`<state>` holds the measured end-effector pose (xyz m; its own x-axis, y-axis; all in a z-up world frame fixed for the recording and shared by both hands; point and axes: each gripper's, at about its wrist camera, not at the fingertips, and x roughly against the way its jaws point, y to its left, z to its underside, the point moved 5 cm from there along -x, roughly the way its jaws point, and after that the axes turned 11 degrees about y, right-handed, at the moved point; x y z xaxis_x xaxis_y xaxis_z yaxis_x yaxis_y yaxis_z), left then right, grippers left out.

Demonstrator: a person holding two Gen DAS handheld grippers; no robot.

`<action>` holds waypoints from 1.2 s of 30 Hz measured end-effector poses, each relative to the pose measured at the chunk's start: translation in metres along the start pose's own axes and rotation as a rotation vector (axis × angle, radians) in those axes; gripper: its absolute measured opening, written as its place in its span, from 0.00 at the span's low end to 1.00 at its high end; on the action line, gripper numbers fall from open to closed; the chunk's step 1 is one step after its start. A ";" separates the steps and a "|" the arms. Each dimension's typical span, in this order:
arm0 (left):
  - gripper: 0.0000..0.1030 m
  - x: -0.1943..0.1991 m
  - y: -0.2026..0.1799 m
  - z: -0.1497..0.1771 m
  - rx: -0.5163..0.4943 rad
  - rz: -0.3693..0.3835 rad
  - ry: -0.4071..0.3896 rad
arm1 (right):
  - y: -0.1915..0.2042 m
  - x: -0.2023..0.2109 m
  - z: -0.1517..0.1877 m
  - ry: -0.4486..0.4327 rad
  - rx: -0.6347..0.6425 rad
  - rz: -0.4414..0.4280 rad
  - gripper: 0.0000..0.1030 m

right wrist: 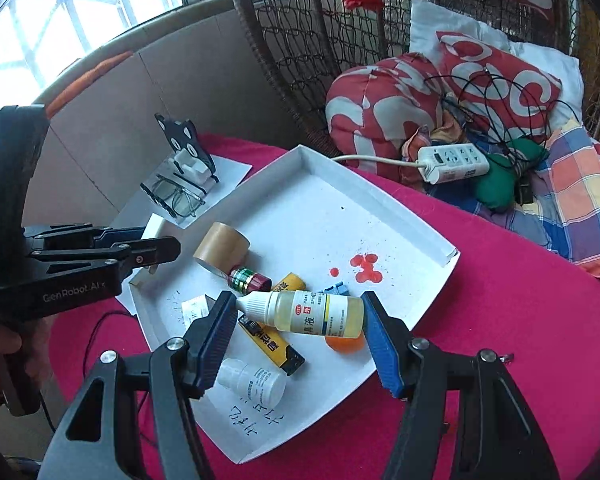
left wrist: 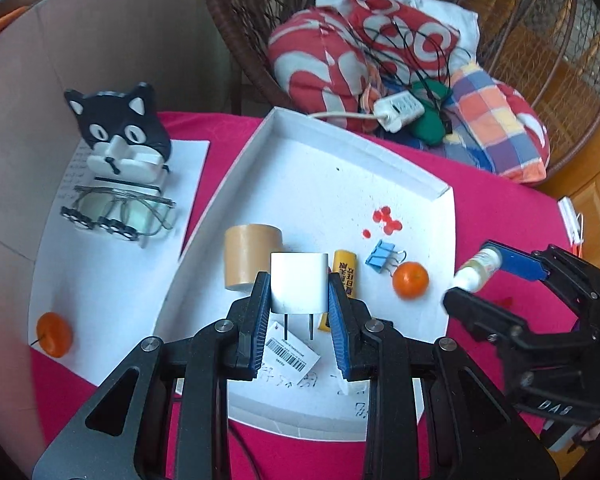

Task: Organize rigid objects
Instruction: 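Carry plug and dropper bottle over the white tray and open both tools, then grasp the black plug with the left tool while the right tool moves to the red box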

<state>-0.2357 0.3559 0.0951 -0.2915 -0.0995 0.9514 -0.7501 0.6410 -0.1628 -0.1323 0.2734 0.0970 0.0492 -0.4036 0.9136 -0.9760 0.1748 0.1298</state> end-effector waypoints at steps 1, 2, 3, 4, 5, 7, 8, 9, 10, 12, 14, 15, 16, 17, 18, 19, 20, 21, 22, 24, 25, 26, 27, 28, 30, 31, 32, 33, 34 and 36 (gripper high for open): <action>0.26 -0.004 -0.002 0.001 -0.006 -0.005 0.007 | 0.001 -0.004 0.000 0.007 -0.002 0.005 0.61; 0.26 -0.006 -0.002 0.001 -0.011 -0.014 0.014 | 0.003 -0.008 0.001 0.011 -0.002 0.012 0.62; 0.26 -0.009 -0.002 0.001 -0.015 -0.025 0.021 | 0.004 -0.011 0.001 0.014 0.001 0.023 0.62; 0.26 -0.011 -0.001 0.001 -0.019 -0.035 0.026 | 0.006 -0.013 0.001 0.018 0.004 0.032 0.62; 0.26 -0.013 0.000 0.000 -0.023 -0.055 0.033 | 0.007 -0.015 0.001 0.021 0.006 0.046 0.62; 0.31 -0.013 0.003 -0.001 -0.027 -0.074 0.022 | 0.009 -0.016 0.001 0.017 0.005 0.062 0.62; 0.49 -0.011 0.004 -0.002 -0.023 -0.072 0.012 | 0.011 -0.015 0.001 0.013 0.007 0.070 0.65; 0.78 -0.009 0.004 -0.002 -0.018 -0.074 0.002 | 0.012 -0.014 0.001 0.005 0.011 0.083 0.78; 0.87 -0.006 0.005 -0.003 -0.015 -0.078 -0.013 | 0.013 -0.013 0.001 -0.003 0.015 0.091 0.84; 0.94 -0.001 0.005 -0.002 -0.012 -0.096 -0.040 | 0.013 -0.011 0.004 -0.011 0.021 0.094 0.97; 0.94 0.001 0.005 0.000 -0.006 -0.105 -0.046 | 0.012 -0.009 0.007 -0.015 0.015 0.097 1.00; 0.94 0.002 0.004 0.000 -0.002 -0.102 -0.048 | 0.010 -0.008 0.009 -0.018 0.010 0.098 1.00; 0.94 0.003 0.003 0.001 0.000 -0.103 -0.047 | 0.009 -0.006 0.010 -0.019 0.003 0.097 1.00; 0.94 0.003 0.002 0.003 0.001 -0.104 -0.046 | 0.007 -0.004 0.012 -0.021 -0.004 0.100 1.00; 0.94 0.004 0.001 0.005 0.003 -0.103 -0.047 | 0.004 -0.002 0.014 -0.023 -0.011 0.105 1.00; 0.94 0.006 0.000 0.007 0.005 -0.104 -0.050 | 0.003 0.000 0.015 -0.026 -0.017 0.109 1.00; 0.94 0.007 -0.002 0.008 0.007 -0.104 -0.052 | 0.000 0.002 0.018 -0.027 -0.024 0.113 1.00; 0.94 0.007 -0.004 0.010 0.009 -0.102 -0.053 | -0.002 0.004 0.020 -0.027 -0.030 0.115 1.00; 0.94 0.008 -0.007 0.012 0.009 -0.099 -0.053 | -0.005 0.007 0.022 -0.028 -0.038 0.117 1.00; 0.94 0.008 -0.013 0.015 0.007 -0.098 -0.053 | -0.012 0.012 0.028 -0.030 -0.051 0.125 1.00; 0.94 0.008 -0.016 0.016 0.004 -0.096 -0.052 | -0.016 0.014 0.031 -0.030 -0.059 0.130 1.00; 0.94 0.008 -0.020 0.017 0.002 -0.093 -0.052 | -0.019 0.017 0.034 -0.029 -0.066 0.135 1.00; 0.94 0.009 -0.023 0.017 0.000 -0.090 -0.053 | -0.025 0.020 0.037 -0.030 -0.078 0.144 1.00; 0.94 0.009 -0.028 0.018 -0.004 -0.086 -0.053 | -0.030 0.023 0.040 -0.033 -0.088 0.151 1.00; 0.94 0.009 -0.036 0.019 -0.012 -0.077 -0.056 | -0.041 0.030 0.047 -0.039 -0.118 0.171 1.00; 0.94 0.009 -0.042 0.020 -0.017 -0.070 -0.056 | -0.048 0.034 0.050 -0.042 -0.132 0.178 1.00; 0.94 0.008 -0.047 0.020 -0.021 -0.064 -0.056 | -0.054 0.036 0.054 -0.044 -0.147 0.185 1.00; 0.94 0.006 -0.052 0.021 -0.028 -0.058 -0.053 | -0.061 0.040 0.059 -0.044 -0.164 0.191 1.00; 0.94 0.004 -0.059 0.022 -0.037 -0.051 -0.046 | -0.068 0.043 0.063 -0.044 -0.182 0.199 1.00; 0.94 -0.002 -0.071 0.024 -0.054 -0.041 -0.031 | -0.085 0.048 0.074 -0.039 -0.221 0.215 1.00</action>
<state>-0.1963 0.2921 0.0985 -0.2803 -0.1497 0.9482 -0.7288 0.6761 -0.1087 -0.0623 0.1727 0.1012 -0.1659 -0.3699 0.9141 -0.8932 0.4493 0.0197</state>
